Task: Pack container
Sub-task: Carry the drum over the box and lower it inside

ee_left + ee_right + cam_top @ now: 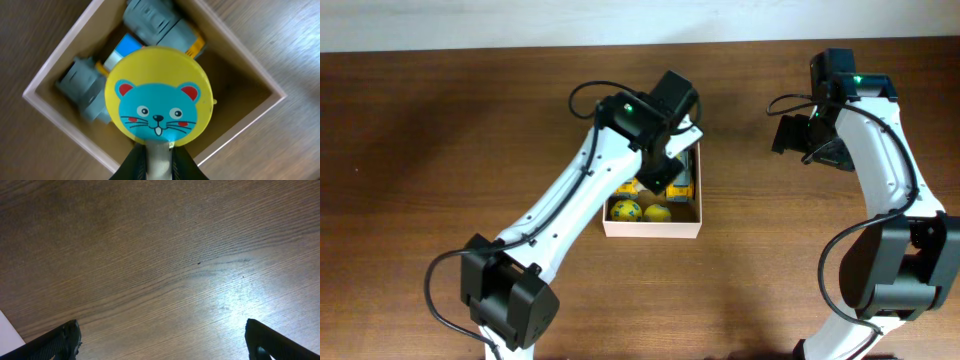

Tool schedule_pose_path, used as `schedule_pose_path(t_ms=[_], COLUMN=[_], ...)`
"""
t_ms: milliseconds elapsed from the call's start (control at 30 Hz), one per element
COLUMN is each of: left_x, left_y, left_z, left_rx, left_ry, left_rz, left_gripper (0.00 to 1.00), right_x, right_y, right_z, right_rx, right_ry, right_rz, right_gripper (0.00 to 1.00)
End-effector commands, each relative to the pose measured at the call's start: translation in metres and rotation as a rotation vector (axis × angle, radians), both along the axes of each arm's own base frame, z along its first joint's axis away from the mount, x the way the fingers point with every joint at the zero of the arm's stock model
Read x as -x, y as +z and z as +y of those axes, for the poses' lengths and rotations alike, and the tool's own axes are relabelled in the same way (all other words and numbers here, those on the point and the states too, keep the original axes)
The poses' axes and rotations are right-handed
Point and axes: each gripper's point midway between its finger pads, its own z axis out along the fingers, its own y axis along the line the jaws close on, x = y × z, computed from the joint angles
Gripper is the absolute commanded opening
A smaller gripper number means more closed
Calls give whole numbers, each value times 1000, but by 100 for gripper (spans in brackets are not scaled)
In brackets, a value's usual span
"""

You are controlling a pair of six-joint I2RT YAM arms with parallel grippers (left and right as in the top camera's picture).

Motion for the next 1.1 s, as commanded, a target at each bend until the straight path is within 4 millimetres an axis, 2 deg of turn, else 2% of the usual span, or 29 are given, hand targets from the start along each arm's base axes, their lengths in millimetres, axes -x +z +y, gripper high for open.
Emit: schedule_pose_path(t_ms=[0, 233, 533, 833, 1067], left_x=[7, 14, 21, 32, 36], left_y=[-13, -35, -36, -54, -57], left_z=[-13, -22, -35, -28, -29], left_rx=[21, 58, 129, 106, 113], left_ry=[-52, -67, -88, -83, -85], left_rz=[24, 66, 105, 155, 172], left_gripper=[11, 11, 11, 11, 13], right_x=[1, 1, 1, 1, 1], right_y=[-2, -2, -2, -2, -2], right_z=[-3, -3, -3, -3, -3], right_rx=[8, 8, 8, 8, 8], right_ry=[-13, -13, -13, -13, -13], right_rz=[4, 4, 4, 4, 4], right_gripper=[99, 99, 99, 99, 99])
